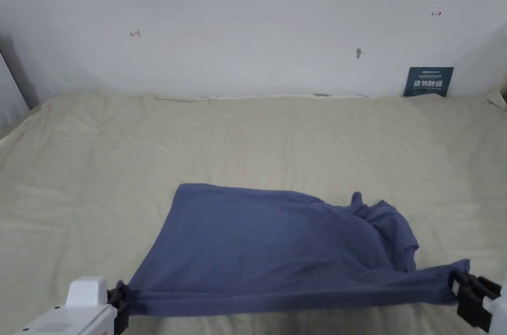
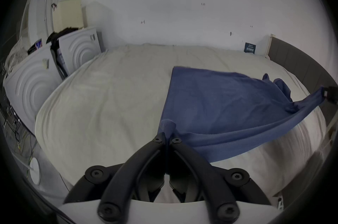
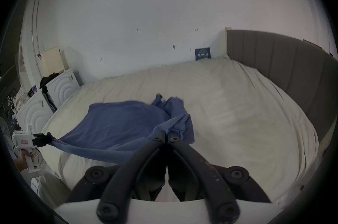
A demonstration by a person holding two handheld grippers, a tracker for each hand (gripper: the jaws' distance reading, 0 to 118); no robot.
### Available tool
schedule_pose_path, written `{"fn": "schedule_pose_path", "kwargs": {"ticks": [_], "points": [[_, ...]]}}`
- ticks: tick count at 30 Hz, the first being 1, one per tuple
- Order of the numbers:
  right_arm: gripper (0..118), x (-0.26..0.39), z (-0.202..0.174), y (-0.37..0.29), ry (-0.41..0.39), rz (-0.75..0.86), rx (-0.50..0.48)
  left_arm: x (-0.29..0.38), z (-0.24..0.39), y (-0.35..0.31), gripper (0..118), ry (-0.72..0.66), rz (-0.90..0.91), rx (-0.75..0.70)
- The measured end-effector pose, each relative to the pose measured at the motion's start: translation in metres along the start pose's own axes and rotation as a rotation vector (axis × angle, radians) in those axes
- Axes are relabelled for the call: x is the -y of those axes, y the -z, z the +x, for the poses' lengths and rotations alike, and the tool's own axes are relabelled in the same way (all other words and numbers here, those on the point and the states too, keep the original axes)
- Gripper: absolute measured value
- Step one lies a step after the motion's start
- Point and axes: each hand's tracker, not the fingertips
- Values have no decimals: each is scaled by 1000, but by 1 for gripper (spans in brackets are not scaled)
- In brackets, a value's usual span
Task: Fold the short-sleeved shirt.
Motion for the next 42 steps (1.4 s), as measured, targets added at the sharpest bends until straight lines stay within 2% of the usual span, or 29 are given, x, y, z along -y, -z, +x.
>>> {"fn": "schedule_pose_path", "kwargs": {"ticks": [7, 10, 12, 16, 18, 19, 20, 21, 22, 23, 24, 25, 30, 36, 39, 41, 42], "points": [[4, 64, 21, 1, 62, -167, 61, 48, -3, -3, 3, -3, -107, -9], [4, 88, 31, 23, 104, -270, 95, 66, -7, 16, 3, 12, -171, -21], [4, 104, 34, 38, 95, -328, 130, 75, -6, 24, 3, 18, -203, -28], [4, 120, 39, 54, 122, -394, 159, 66, 6, 8, 3, 13, -267, -26], [5, 116, 40, 52, 141, -394, 160, 62, 10, 2, 5, 7, -241, -39], [11, 110, 38, 49, 138, -389, 166, 57, 11, 0, 14, -13, -256, -41], [21, 105, 30, 44, 112, -374, 179, 51, 11, -4, 28, -40, -265, -41], [39, 94, 26, 40, 74, -342, 195, 44, 11, -8, 57, -71, -255, -40], [70, 82, 21, 35, 48, -306, 199, 46, 7, -3, 95, -103, -242, -41], [89, 69, 16, 29, 37, -254, 196, 37, 9, -10, 116, -127, -194, -42], [106, 53, 3, 16, 22, -194, 193, 27, 12, -20, 118, -147, -151, -43], [112, 39, -4, 9, 7, -139, 183, 15, 15, -36, 115, -139, -58, -21], [110, -27, -48, -27, -107, 121, 154, -48, 28, -66, 115, -70, 208, -6], [107, -60, -86, -54, -165, 350, 159, -95, 50, -101, 111, -61, 455, 3], [85, -62, -99, -58, -191, 413, 186, -104, 66, -108, 99, -40, 552, -15], [50, -62, -105, -59, -200, 431, 199, -104, 73, -110, 76, -17, 606, -23], [50, -62, -106, -59, -207, 443, 197, -100, 79, -109, 69, -7, 615, -23]]}}
